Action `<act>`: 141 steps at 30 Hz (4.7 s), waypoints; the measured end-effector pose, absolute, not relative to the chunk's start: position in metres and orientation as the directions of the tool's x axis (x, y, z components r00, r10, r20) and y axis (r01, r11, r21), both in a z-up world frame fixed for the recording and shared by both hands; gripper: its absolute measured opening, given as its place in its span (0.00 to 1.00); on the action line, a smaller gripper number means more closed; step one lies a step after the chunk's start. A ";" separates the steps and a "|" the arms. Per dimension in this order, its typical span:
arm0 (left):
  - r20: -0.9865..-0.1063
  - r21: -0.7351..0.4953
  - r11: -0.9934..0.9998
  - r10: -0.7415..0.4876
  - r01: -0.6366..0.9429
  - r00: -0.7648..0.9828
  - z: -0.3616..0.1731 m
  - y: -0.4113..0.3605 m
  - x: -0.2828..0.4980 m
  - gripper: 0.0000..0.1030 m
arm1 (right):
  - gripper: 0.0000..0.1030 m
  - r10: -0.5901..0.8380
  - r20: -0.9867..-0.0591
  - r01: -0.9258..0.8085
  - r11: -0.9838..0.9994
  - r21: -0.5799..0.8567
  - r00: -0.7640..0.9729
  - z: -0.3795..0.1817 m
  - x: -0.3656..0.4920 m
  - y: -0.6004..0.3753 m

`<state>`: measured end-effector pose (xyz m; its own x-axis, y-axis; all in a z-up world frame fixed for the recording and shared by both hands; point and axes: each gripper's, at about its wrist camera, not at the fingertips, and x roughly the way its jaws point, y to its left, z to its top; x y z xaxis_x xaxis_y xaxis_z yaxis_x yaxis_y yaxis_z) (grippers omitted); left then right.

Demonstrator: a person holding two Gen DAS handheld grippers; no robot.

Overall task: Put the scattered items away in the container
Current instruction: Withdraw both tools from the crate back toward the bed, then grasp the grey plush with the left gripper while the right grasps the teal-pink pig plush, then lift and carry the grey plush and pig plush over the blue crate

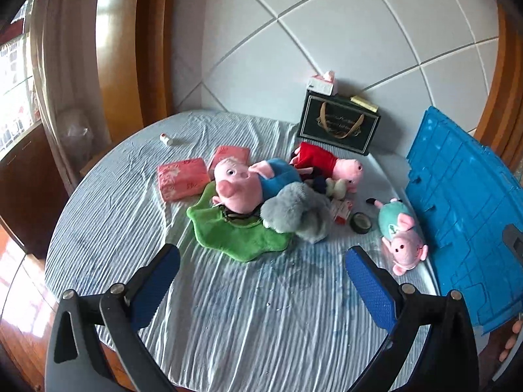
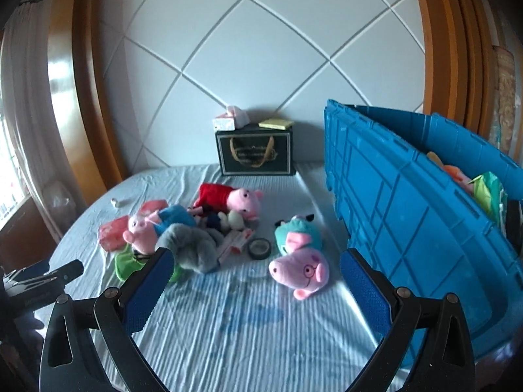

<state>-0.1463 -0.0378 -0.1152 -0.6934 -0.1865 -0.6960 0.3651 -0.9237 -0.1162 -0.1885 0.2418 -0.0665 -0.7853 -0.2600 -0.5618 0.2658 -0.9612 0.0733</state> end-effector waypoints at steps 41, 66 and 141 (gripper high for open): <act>-0.948 -0.007 -0.979 -0.059 0.206 -0.314 -0.297 -0.038 -0.415 1.00 | 1.00 0.001 -0.915 0.129 -0.990 -0.059 -0.404 -0.268 -0.452 0.232; -0.820 -0.011 -0.991 -0.067 0.134 -0.568 -0.205 0.004 -0.362 0.20 | 0.77 -0.117 -0.880 0.215 -0.976 0.018 -0.459 -0.247 -0.389 0.210; -0.506 -0.032 -0.977 0.197 -0.210 -0.840 -0.013 0.125 -0.259 0.31 | 0.78 0.044 -0.450 -0.028 -0.999 -0.042 -0.892 0.017 -0.186 0.303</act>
<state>-0.2586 0.1246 -0.0131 -0.8397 0.1967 -0.5062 -0.2096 -0.9773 -0.0320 -0.1858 0.3031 0.0173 -0.8922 0.0441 -0.4495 -0.0283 -0.9987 -0.0417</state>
